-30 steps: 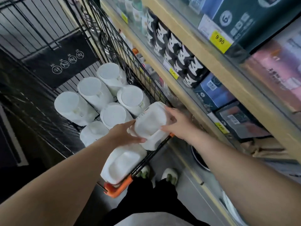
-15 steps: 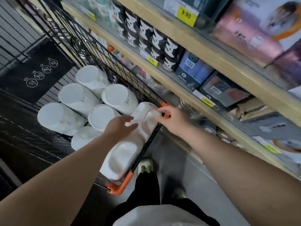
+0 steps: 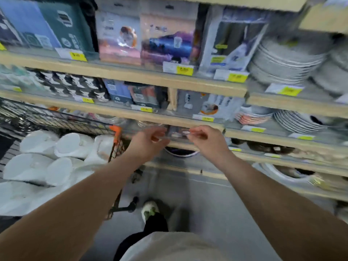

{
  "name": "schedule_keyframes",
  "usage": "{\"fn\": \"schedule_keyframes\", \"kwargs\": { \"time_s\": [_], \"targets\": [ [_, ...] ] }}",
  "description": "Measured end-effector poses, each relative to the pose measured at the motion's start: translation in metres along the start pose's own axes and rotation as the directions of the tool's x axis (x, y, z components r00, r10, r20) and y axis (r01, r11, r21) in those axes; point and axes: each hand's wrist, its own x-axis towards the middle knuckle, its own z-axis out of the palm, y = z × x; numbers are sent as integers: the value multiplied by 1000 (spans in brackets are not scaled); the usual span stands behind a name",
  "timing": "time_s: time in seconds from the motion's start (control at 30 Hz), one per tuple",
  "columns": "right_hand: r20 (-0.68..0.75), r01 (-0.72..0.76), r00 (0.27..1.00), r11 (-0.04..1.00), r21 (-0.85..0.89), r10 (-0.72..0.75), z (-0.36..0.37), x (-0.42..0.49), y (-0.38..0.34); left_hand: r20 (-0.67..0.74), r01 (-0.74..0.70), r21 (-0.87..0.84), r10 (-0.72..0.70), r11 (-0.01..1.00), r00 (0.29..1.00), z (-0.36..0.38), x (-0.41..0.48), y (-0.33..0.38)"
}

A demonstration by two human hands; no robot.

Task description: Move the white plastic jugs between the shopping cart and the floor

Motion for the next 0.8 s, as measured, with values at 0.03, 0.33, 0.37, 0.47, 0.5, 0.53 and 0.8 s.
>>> {"fn": "schedule_keyframes", "kwargs": {
  "time_s": [0.03,0.33,0.37,0.47,0.5,0.53,0.8],
  "targets": [
    [-43,-18,999,1000,23,19,-22,-16,11,34,-40,7,40,999,999,16,-5,19],
    [-447,-183,853,957,226,269,-199,-168,129,341,-319,-107,336,942,878,199,-50,180],
    [-477,-209,824,946,246,306,-216,-183,143,385,-335,-118,354,935,852,221,-57,198],
    [-566,-261,718,910,322,405,-263,-219,185,497,-374,-143,393,916,773,284,-70,248],
    [-595,-267,679,900,346,430,-278,-228,198,531,-400,-145,412,905,740,306,-72,264],
    [-621,-270,641,889,369,452,-293,-237,211,565,-427,-154,434,891,702,327,-73,280],
    [-739,-323,340,810,489,581,-429,-268,307,749,-562,-237,517,792,414,498,-43,413]
  ]
}}
